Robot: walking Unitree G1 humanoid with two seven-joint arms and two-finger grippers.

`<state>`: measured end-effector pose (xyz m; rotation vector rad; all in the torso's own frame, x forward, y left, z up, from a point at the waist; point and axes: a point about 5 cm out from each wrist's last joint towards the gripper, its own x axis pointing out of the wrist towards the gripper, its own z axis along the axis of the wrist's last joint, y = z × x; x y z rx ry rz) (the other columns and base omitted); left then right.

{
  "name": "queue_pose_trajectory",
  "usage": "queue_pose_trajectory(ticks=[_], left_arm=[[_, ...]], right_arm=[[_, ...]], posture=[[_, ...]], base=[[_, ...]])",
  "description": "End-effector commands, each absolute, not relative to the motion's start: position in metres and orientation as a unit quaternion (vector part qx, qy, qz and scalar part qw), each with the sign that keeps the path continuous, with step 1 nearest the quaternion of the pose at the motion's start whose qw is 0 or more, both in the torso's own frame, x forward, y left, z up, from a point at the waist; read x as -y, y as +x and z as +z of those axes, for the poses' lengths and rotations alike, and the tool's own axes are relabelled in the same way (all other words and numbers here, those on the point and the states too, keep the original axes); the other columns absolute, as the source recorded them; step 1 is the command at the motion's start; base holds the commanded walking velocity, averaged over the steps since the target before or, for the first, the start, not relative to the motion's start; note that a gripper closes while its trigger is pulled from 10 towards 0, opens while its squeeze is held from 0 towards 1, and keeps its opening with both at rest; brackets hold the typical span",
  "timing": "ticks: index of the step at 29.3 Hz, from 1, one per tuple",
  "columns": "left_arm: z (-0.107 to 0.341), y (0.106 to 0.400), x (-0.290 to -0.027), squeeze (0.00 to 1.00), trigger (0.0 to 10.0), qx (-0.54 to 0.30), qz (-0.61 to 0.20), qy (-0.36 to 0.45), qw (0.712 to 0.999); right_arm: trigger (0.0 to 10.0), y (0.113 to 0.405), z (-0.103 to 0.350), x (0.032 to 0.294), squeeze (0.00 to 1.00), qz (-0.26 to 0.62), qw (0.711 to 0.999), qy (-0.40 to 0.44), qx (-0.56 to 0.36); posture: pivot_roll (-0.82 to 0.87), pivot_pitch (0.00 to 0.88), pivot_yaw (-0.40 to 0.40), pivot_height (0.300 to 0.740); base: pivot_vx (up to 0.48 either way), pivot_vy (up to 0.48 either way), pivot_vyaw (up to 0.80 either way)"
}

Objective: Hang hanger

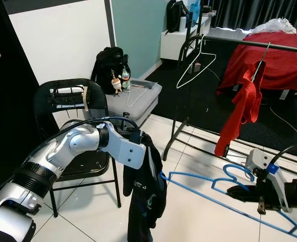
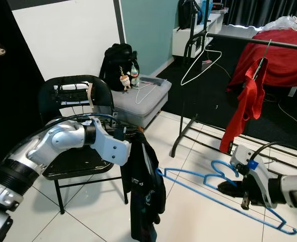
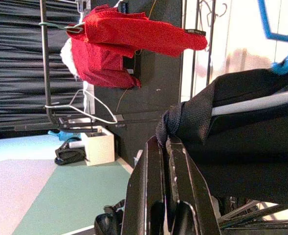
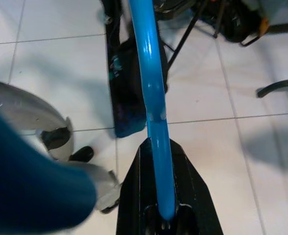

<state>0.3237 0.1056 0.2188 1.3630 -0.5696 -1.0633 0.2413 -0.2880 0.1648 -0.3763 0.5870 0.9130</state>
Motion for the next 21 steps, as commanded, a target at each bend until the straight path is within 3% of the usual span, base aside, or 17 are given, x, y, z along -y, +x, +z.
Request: queue_pose_trajectory(ticks=[1,11,21], left_arm=[[0.222,0.322,-0.102,0.00,10.0,0.255,-0.465,0.590,0.609],[0.218,0.319,-0.094,0.00,10.0,0.263,-0.477,0.580,0.606],[0.218,0.318,-0.092,0.00,10.0,0.266,-0.480,0.580,0.602]], right_arm=[[10.0,0.244,0.168,0.287,0.00,0.430,0.845,-0.176,-0.263],[10.0,0.248,0.154,0.262,0.00,0.476,0.824,-0.167,-0.259],[10.0,0.250,0.152,0.257,0.00,0.489,0.815,-0.168,-0.261]], posture=[[-0.14,0.000,0.030,0.740],[-0.14,0.000,0.025,0.740],[-0.14,0.000,0.028,0.740]], base=[[0.000,0.000,0.00],[0.000,0.000,0.00],[0.000,0.000,0.00]])
